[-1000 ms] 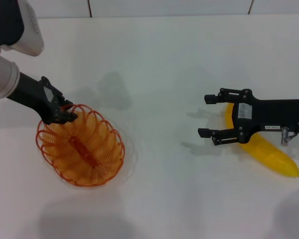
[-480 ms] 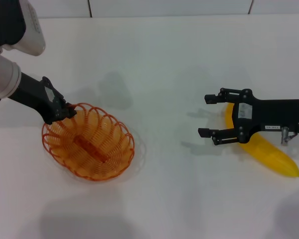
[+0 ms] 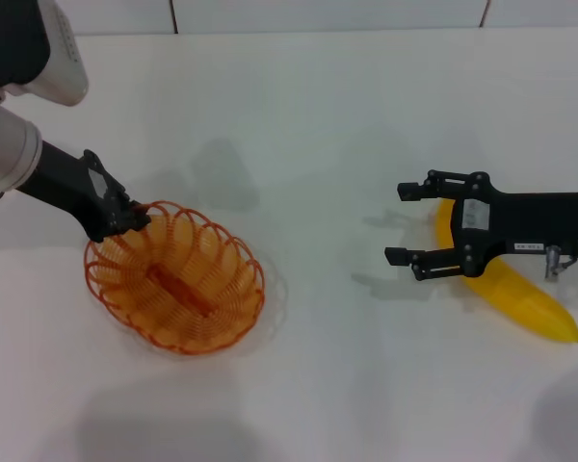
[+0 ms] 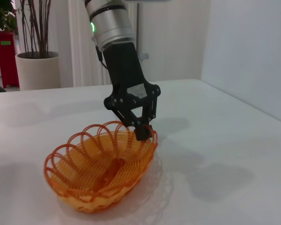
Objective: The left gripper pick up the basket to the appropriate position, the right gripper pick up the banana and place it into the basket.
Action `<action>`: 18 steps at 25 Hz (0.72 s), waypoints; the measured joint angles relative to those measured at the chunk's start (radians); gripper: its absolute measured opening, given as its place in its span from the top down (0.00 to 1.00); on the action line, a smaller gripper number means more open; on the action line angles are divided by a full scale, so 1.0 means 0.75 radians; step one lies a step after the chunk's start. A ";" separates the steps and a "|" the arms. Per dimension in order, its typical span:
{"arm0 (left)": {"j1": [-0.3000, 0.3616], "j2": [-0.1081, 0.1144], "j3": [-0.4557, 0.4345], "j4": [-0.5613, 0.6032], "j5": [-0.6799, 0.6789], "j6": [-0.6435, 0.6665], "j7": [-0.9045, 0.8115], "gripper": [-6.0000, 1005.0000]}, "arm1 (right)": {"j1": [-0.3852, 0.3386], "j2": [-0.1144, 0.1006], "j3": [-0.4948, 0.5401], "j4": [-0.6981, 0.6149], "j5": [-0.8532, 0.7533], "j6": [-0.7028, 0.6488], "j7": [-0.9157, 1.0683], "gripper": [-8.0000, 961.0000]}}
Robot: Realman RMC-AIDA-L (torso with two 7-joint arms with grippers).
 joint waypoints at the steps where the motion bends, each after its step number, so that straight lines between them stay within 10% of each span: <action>1: 0.000 0.000 -0.004 0.002 -0.005 0.010 0.000 0.92 | -0.001 -0.001 0.001 0.000 0.001 0.000 0.000 0.08; 7: 0.047 0.003 -0.088 0.125 -0.167 0.179 -0.041 0.93 | -0.011 -0.006 0.008 0.000 0.004 -0.006 0.000 0.08; 18: 0.064 -0.005 -0.105 -0.012 -0.331 -0.059 -0.383 0.93 | -0.011 -0.005 0.015 0.000 0.042 0.000 0.000 0.08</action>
